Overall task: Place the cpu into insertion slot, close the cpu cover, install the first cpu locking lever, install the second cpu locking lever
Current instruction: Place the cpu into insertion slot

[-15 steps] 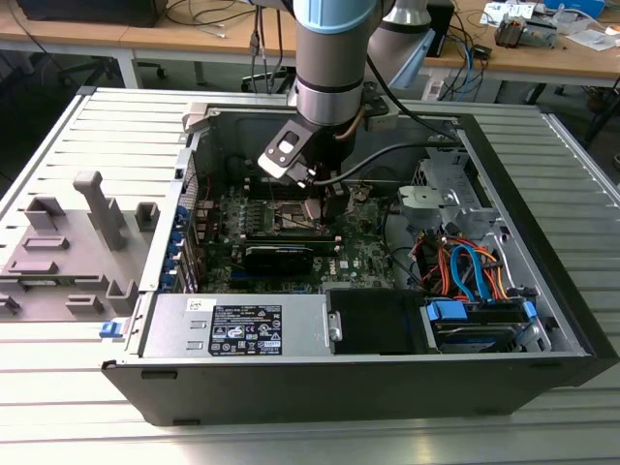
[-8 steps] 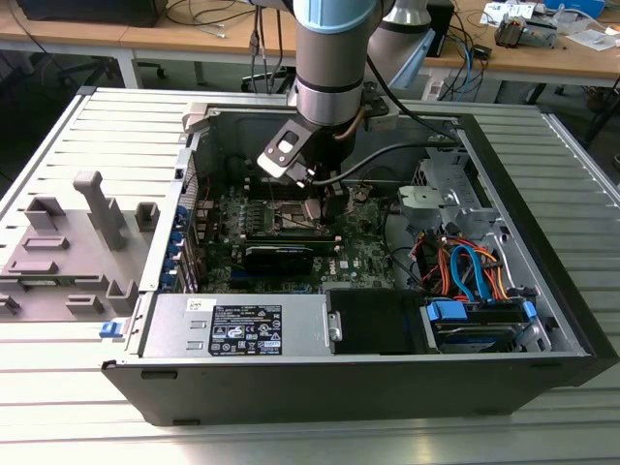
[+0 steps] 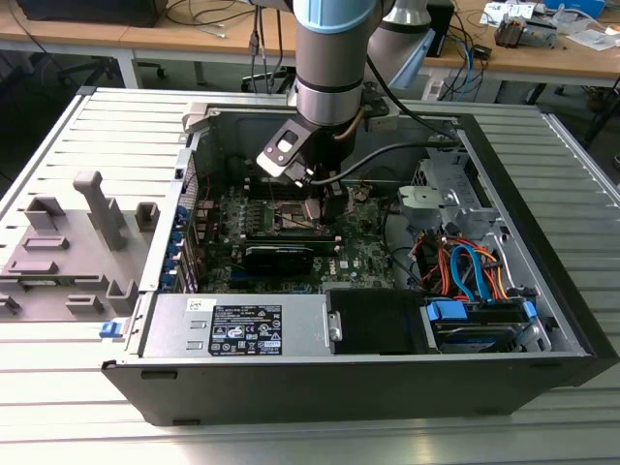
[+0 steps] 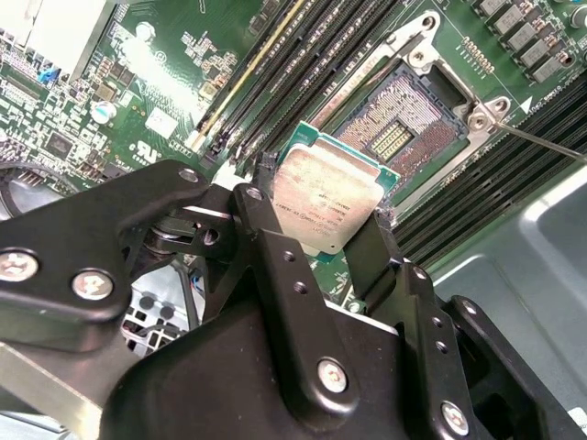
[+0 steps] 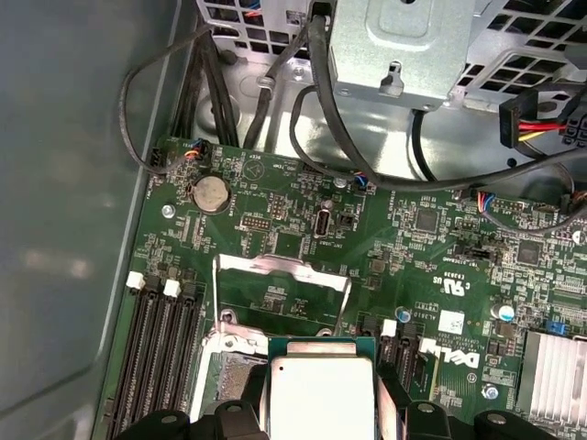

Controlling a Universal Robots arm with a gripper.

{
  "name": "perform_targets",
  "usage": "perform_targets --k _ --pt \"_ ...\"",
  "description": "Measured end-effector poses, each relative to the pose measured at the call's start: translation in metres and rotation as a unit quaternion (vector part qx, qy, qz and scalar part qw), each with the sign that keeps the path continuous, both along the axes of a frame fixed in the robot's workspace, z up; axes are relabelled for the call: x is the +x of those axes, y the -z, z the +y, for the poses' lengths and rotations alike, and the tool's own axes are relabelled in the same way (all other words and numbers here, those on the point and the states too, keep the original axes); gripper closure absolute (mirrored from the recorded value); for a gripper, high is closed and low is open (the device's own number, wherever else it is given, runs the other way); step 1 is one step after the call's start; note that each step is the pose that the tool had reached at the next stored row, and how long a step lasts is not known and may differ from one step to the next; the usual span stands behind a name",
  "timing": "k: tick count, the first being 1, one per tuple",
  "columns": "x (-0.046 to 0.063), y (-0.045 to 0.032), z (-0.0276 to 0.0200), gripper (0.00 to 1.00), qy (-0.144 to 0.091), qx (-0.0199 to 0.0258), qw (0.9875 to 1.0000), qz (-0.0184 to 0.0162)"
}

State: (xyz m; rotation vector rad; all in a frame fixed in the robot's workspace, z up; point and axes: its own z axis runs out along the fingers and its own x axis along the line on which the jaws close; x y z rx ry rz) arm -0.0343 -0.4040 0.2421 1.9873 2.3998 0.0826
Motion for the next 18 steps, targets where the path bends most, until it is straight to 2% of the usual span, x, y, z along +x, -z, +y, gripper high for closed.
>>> perform_targets --k 18 --pt "0.0 0.0 0.0 0.45 0.017 0.0 0.9999 0.0"
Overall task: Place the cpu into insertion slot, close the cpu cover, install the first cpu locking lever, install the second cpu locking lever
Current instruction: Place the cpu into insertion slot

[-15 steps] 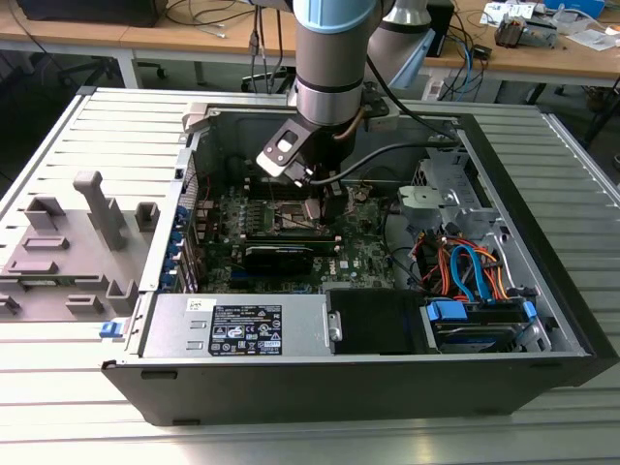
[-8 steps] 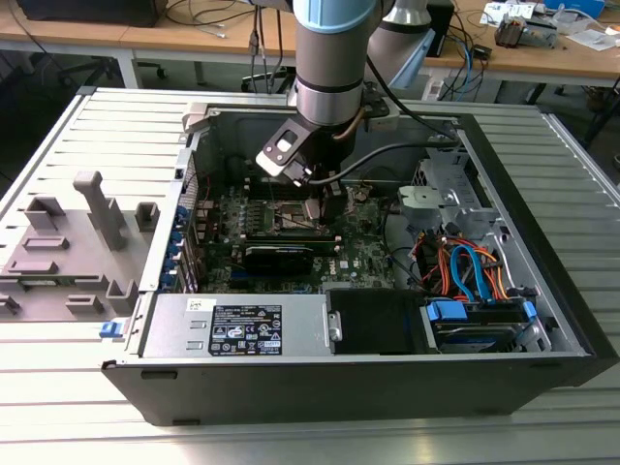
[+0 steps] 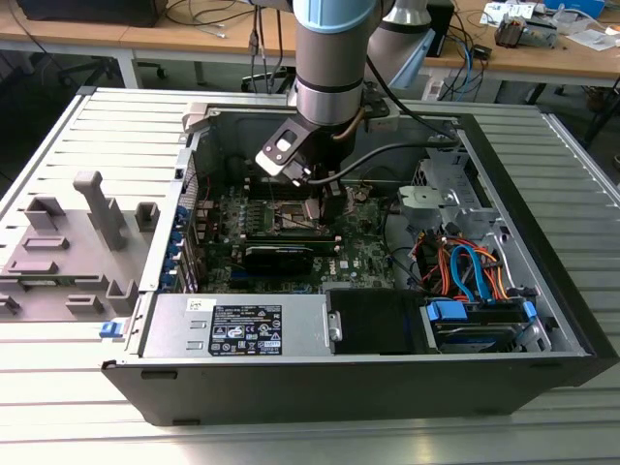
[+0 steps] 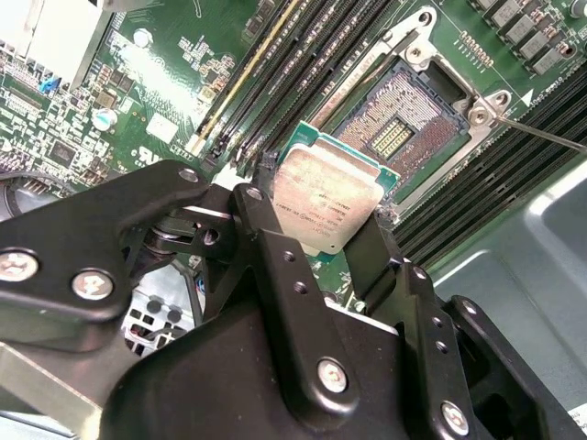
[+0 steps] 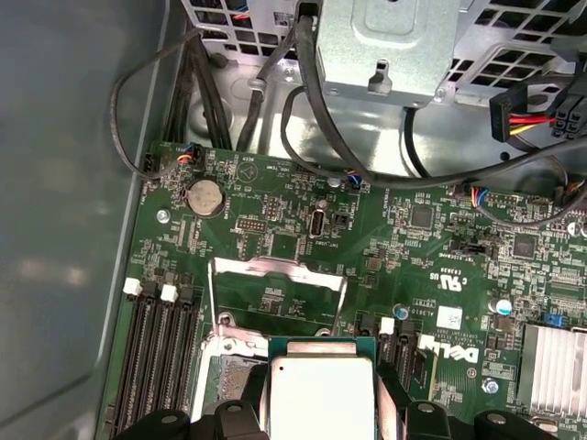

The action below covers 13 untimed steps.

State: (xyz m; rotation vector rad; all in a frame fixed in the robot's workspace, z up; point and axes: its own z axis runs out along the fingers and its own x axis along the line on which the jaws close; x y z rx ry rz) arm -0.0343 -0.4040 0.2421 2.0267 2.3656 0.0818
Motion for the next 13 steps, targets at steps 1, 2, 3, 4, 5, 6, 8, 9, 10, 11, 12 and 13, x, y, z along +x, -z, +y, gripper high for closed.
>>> perform_targets --k 1,2,3,4,5,6,8,9,10,11,12,13 --pt "0.0 0.0 0.0 0.45 0.001 0.0 1.0 0.0" --pt "0.0 0.0 0.0 0.45 0.001 0.0 1.0 0.0" --pt "0.0 0.0 0.0 0.45 0.003 0.0 1.0 0.0" --pt "0.0 0.0 0.0 0.45 0.003 0.0 1.0 0.0" --pt "0.0 0.0 0.0 0.45 0.004 0.0 1.0 0.0" --pt "0.0 0.0 0.0 0.45 0.005 0.0 1.0 0.0" --pt "0.0 0.0 0.0 0.45 0.006 0.0 1.0 0.0" --pt "0.0 0.0 0.0 0.45 0.007 0.0 1.0 0.0" --pt "0.0 0.0 0.0 0.45 0.008 0.0 1.0 0.0" --pt "0.0 0.0 0.0 0.45 0.009 0.0 1.0 0.0" --pt "0.0 0.0 0.0 0.45 0.01 0.0 1.0 0.0" --pt "0.0 0.0 0.0 0.45 0.011 0.0 0.9999 0.0"
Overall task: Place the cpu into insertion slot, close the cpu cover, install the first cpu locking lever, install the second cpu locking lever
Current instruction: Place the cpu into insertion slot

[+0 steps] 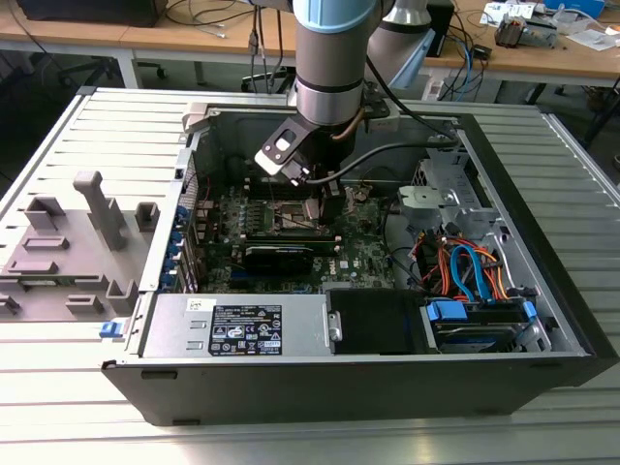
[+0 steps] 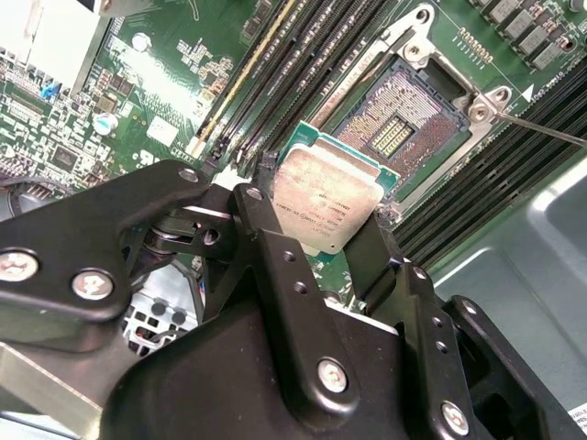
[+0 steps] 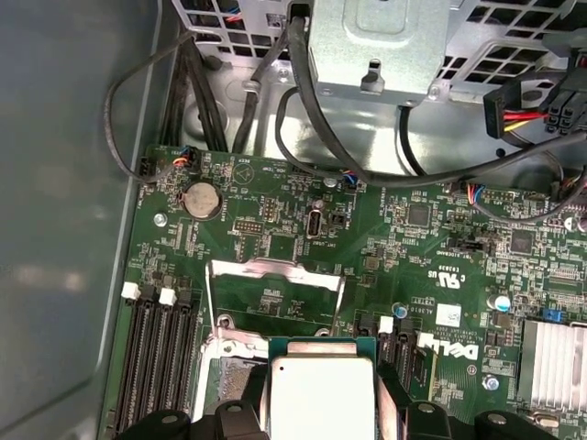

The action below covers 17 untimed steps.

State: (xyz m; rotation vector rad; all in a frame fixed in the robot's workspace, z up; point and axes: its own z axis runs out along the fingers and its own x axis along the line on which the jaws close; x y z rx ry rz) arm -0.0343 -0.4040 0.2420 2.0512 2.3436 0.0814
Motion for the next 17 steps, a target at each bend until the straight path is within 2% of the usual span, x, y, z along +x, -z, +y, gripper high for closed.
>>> perform_targets --k 17 --pt "0.0 0.0 0.0 0.45 0.019 0.0 0.9998 0.0"
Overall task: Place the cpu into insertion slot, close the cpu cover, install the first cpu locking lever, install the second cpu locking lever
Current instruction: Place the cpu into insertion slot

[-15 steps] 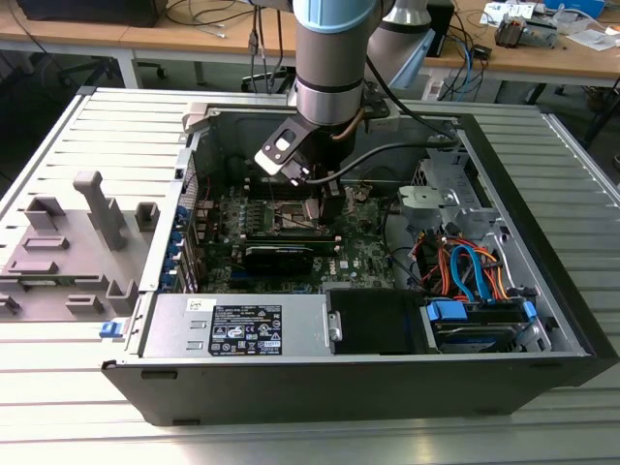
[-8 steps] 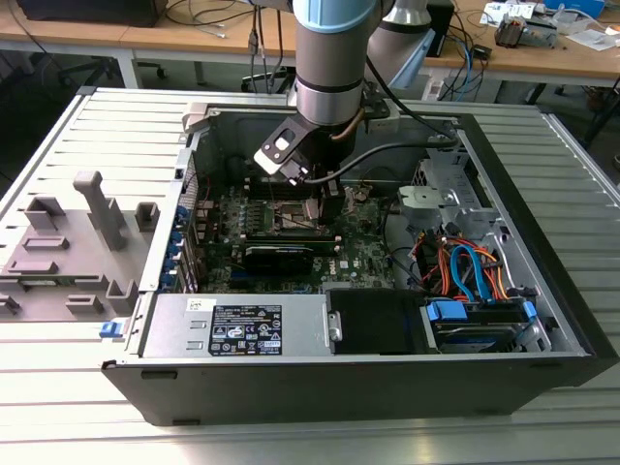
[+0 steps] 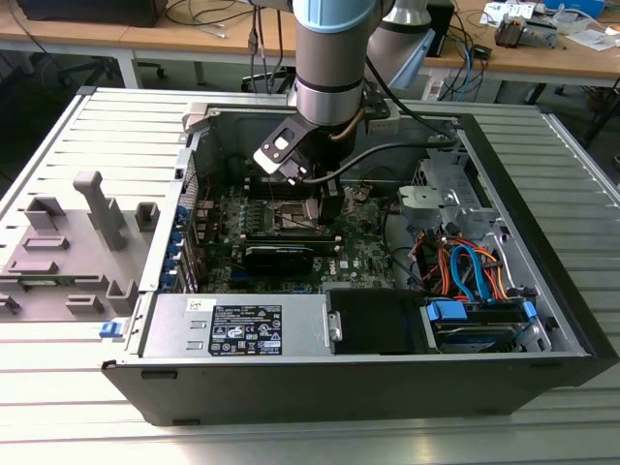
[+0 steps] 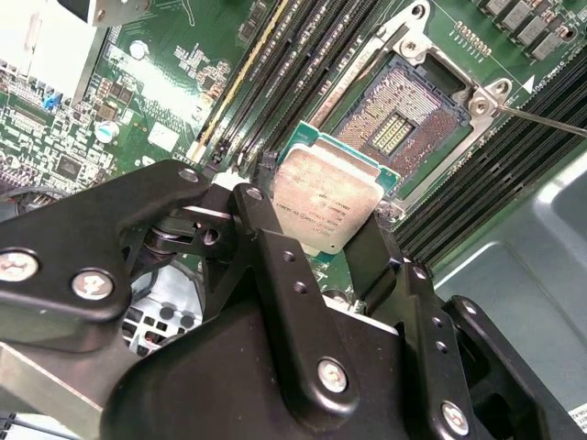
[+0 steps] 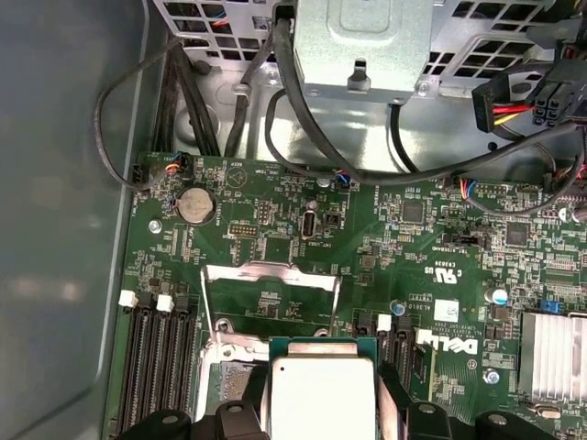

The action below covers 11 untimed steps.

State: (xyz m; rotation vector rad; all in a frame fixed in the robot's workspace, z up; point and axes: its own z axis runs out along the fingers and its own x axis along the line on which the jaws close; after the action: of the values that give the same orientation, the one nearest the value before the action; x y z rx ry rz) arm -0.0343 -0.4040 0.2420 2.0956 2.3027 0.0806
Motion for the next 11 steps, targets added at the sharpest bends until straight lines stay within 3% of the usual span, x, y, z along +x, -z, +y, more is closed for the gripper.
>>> perform_targets --k 11 --pt "0.0 0.0 0.0 0.45 0.01 0.0 0.9999 0.0"
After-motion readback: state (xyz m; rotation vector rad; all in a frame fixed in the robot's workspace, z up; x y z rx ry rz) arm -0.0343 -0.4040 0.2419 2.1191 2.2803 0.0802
